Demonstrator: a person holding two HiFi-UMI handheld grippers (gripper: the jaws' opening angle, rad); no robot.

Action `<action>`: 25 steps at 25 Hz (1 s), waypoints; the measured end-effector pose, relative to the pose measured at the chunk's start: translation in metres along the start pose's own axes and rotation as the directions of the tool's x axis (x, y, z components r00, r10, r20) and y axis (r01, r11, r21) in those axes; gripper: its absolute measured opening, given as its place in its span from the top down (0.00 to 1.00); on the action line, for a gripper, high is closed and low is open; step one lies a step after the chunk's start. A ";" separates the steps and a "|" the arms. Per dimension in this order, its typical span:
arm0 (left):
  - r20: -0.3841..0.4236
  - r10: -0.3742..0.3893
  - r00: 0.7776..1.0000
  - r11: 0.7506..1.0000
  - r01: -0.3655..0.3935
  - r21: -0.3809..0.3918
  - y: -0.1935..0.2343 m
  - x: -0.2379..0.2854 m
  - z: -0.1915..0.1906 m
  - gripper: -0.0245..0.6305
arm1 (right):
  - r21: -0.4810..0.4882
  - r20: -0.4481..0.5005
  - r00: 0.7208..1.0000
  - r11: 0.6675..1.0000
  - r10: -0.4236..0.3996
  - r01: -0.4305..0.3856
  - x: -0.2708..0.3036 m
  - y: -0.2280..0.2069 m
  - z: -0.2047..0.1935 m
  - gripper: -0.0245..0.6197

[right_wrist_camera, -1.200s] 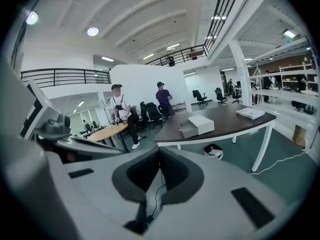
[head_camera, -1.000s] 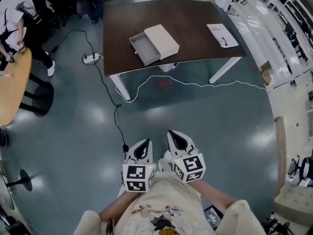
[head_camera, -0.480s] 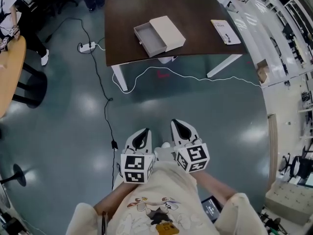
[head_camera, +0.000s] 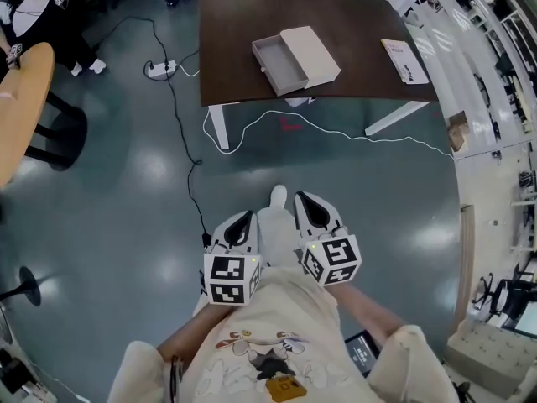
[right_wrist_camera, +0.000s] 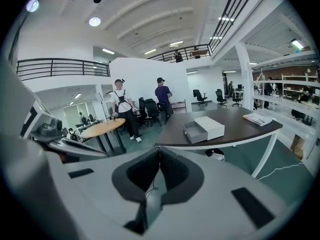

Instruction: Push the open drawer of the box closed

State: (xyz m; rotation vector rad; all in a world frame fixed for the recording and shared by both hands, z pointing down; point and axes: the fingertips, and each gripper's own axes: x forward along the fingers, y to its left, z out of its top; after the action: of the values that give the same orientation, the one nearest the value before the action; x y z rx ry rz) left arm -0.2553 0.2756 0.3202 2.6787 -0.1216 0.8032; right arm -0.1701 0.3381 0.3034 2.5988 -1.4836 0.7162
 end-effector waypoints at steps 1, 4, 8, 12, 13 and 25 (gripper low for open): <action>-0.002 0.003 1.000 1.000 -0.003 -0.002 0.003 0.002 0.001 0.96 | -0.001 0.000 1.000 1.000 0.002 -0.002 0.004 -0.001 0.001 0.95; 0.000 0.015 1.000 1.000 -0.015 -0.006 0.008 0.010 0.007 0.96 | 0.001 -0.003 1.000 1.000 0.009 -0.009 0.015 -0.009 0.004 0.95; -0.003 0.038 0.999 0.999 -0.038 -0.015 0.020 0.034 0.020 0.95 | 0.002 -0.013 1.000 1.000 0.025 -0.025 0.041 -0.028 0.010 0.95; -0.014 0.064 0.998 0.997 -0.065 -0.036 0.034 0.073 0.041 0.96 | 0.004 -0.026 0.998 0.999 0.050 -0.050 0.078 -0.055 0.022 0.95; -0.016 0.068 0.998 0.997 -0.069 -0.040 0.036 0.087 0.049 0.96 | 0.005 -0.029 0.998 0.998 0.055 -0.055 0.090 -0.065 0.026 0.95; -0.089 0.147 0.985 0.988 -0.142 0.061 0.039 0.261 0.157 0.95 | -0.028 -0.077 0.966 0.968 0.248 -0.250 0.218 -0.187 0.095 0.95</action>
State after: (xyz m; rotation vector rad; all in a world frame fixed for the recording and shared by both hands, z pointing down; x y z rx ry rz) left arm 0.0371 0.1892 0.3521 2.7013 -0.2779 0.9879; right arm 0.1121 0.2367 0.3433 2.3563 -1.8025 0.7867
